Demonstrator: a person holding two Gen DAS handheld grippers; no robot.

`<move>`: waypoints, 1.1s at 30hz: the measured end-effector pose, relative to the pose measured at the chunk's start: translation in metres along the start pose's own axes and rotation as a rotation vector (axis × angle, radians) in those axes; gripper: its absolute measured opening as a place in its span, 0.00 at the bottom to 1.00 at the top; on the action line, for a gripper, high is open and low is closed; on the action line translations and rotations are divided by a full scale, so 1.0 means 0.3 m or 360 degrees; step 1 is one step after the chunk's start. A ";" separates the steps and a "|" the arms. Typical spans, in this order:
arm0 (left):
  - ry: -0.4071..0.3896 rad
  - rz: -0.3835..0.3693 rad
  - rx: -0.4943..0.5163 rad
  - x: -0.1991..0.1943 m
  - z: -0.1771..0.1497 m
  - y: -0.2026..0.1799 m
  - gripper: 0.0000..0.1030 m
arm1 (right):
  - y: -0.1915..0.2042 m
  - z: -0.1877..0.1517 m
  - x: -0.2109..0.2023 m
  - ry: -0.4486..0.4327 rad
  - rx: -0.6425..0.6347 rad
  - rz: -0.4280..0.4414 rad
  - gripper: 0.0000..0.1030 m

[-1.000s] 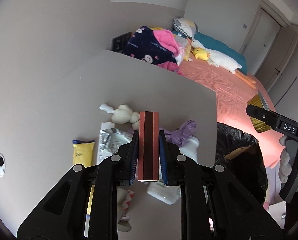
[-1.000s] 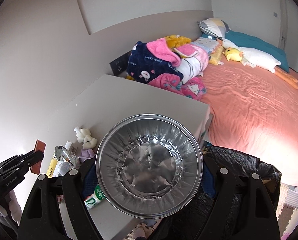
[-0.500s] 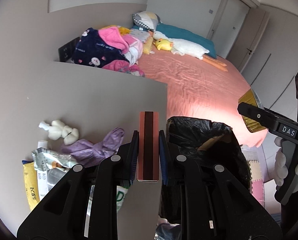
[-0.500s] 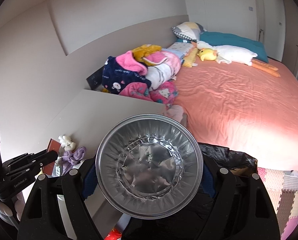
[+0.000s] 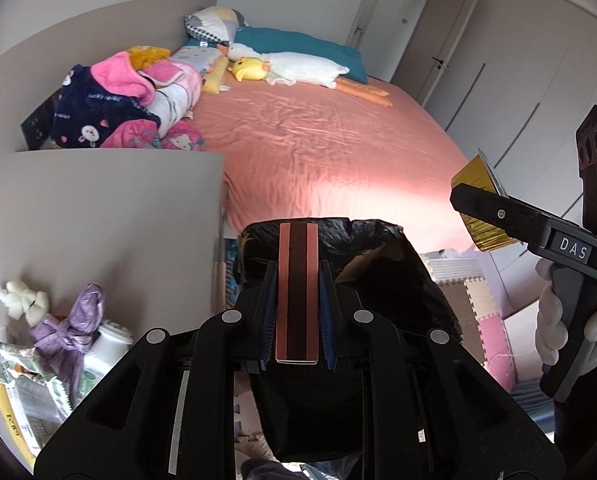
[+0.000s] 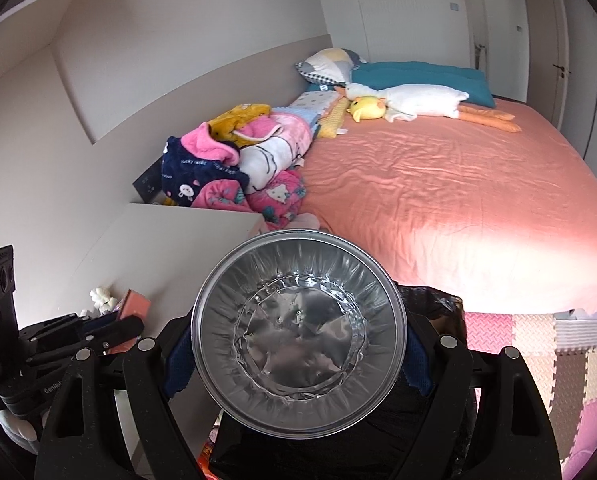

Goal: Collect trash
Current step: 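Carry both items to the black trash bag while the right tool releases the bowl inside, then open the left tool to drop the pink block into the bag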

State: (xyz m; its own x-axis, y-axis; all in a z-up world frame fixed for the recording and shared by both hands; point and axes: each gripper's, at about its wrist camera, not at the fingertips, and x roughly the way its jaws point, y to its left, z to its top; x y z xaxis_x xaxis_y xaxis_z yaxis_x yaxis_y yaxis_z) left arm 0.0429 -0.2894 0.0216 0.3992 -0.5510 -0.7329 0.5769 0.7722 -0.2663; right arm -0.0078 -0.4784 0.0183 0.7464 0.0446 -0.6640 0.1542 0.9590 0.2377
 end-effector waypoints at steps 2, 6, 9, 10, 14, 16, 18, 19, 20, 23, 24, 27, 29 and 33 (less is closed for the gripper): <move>0.0050 -0.0098 0.0022 0.029 0.003 -0.023 0.29 | -0.034 -0.001 -0.019 -0.0026 0.0055 0.0030 0.83; 0.0015 -0.0112 0.0072 0.054 0.009 -0.091 0.90 | -0.092 -0.001 -0.090 -0.0199 0.0129 -0.0027 0.97; -0.0016 -0.0148 0.0132 0.066 0.016 -0.139 0.90 | -0.120 0.005 -0.119 -0.0257 0.0131 -0.0058 0.97; -0.0011 -0.0157 0.0141 0.072 0.017 -0.147 0.90 | -0.128 0.008 -0.120 -0.0256 0.0139 -0.0060 0.97; 0.0005 -0.0165 0.0143 0.081 0.022 -0.161 0.90 | -0.159 0.007 -0.116 -0.0248 0.0176 -0.0053 0.97; 0.0010 -0.0160 0.0142 0.086 0.024 -0.158 0.90 | -0.170 0.003 -0.113 -0.0239 0.0191 -0.0051 0.97; 0.0014 -0.0154 0.0141 0.088 0.021 -0.154 0.90 | -0.173 0.000 -0.109 -0.0231 0.0200 -0.0039 0.97; 0.0013 -0.0151 0.0138 0.090 0.021 -0.151 0.90 | -0.174 -0.002 -0.112 -0.0229 0.0202 -0.0029 0.97; 0.0015 -0.0148 0.0134 0.089 0.019 -0.148 0.90 | -0.171 -0.004 -0.110 -0.0225 0.0202 -0.0020 0.97; 0.0014 -0.0137 0.0122 0.083 0.012 -0.135 0.90 | -0.152 -0.005 -0.101 -0.0219 0.0191 0.0017 0.97; 0.0010 -0.0134 0.0119 0.081 0.011 -0.133 0.90 | -0.146 -0.005 -0.099 -0.0218 0.0185 0.0027 0.97; -0.0007 -0.0125 0.0103 0.063 0.002 -0.122 0.90 | -0.119 -0.006 -0.096 -0.0213 0.0160 0.0068 0.97; -0.0011 -0.0123 0.0086 0.052 -0.007 -0.111 0.90 | -0.097 -0.004 -0.090 -0.0210 0.0146 0.0089 0.97; -0.0034 -0.0104 0.0057 0.024 -0.028 -0.088 0.90 | -0.052 -0.006 -0.083 -0.0203 0.0097 0.0127 0.97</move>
State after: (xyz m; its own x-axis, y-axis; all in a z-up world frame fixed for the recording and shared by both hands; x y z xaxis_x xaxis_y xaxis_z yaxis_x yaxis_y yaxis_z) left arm 0.0246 -0.3111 0.0182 0.3751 -0.6067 -0.7009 0.6270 0.7229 -0.2902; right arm -0.0299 -0.4942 0.0299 0.8333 0.0801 -0.5470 0.1275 0.9349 0.3311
